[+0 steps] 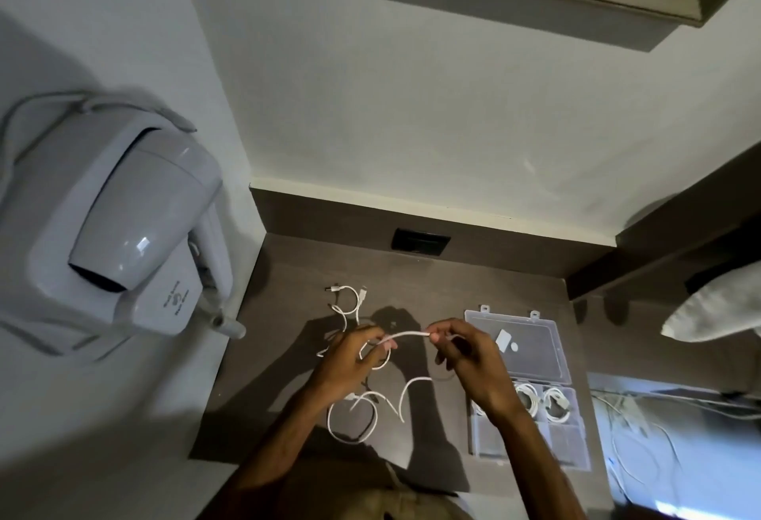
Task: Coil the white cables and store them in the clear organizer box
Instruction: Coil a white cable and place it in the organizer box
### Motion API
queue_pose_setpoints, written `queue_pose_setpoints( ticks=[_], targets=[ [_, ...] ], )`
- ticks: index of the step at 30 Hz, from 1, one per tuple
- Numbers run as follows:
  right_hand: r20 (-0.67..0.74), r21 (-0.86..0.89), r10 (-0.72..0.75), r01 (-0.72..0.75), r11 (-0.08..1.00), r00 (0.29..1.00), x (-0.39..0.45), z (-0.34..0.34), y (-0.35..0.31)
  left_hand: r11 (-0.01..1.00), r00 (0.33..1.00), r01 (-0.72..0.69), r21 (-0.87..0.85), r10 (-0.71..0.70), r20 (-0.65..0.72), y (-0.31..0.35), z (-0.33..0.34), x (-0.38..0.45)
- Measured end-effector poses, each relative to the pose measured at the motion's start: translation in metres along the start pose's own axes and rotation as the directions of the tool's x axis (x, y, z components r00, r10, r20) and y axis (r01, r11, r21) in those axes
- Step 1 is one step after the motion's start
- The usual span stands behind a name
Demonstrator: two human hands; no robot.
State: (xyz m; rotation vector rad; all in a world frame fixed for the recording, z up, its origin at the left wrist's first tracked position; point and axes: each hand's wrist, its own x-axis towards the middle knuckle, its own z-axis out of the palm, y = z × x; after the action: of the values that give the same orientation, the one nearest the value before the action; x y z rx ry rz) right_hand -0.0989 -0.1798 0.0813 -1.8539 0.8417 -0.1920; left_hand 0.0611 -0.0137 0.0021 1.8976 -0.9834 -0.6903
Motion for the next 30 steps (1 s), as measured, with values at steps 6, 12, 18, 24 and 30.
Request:
queue_pose_setpoints(
  ticks=[6, 12, 18, 24, 30],
  targets=[
    [-0.243, 0.006, 0.111, -0.113, 0.994, 0.964, 0.010, 0.015, 0.041, 0.985, 0.968, 0.099, 0.139, -0.063, -0.244, -0.022, 0.005, -0.034],
    [-0.336, 0.002, 0.280, -0.296, 0.955, 0.899, 0.007, 0.045, 0.084, 0.846, 0.908, 0.420, 0.330, -0.386, -0.165, -0.052, 0.020, -0.080],
    [-0.284, -0.435, 0.021, -0.148, 0.888, 0.959, -0.012, 0.063, 0.078, 0.778, 0.864, 0.498, 0.383, -0.483, -0.143, -0.058, 0.026, -0.095],
    [-0.007, -0.600, 0.349, -0.283, 0.748, 0.937, -0.049, 0.121, 0.084, 0.796, 0.841, 0.534, 0.285, -0.534, -0.087, -0.065, 0.036, -0.094],
    [0.013, -0.470, 0.444, -0.386, 0.794, 0.896, -0.054, 0.136, 0.092, 0.745, 0.749, 0.663, 0.074, -0.658, -0.082, -0.069, 0.044, -0.092]
  ],
)
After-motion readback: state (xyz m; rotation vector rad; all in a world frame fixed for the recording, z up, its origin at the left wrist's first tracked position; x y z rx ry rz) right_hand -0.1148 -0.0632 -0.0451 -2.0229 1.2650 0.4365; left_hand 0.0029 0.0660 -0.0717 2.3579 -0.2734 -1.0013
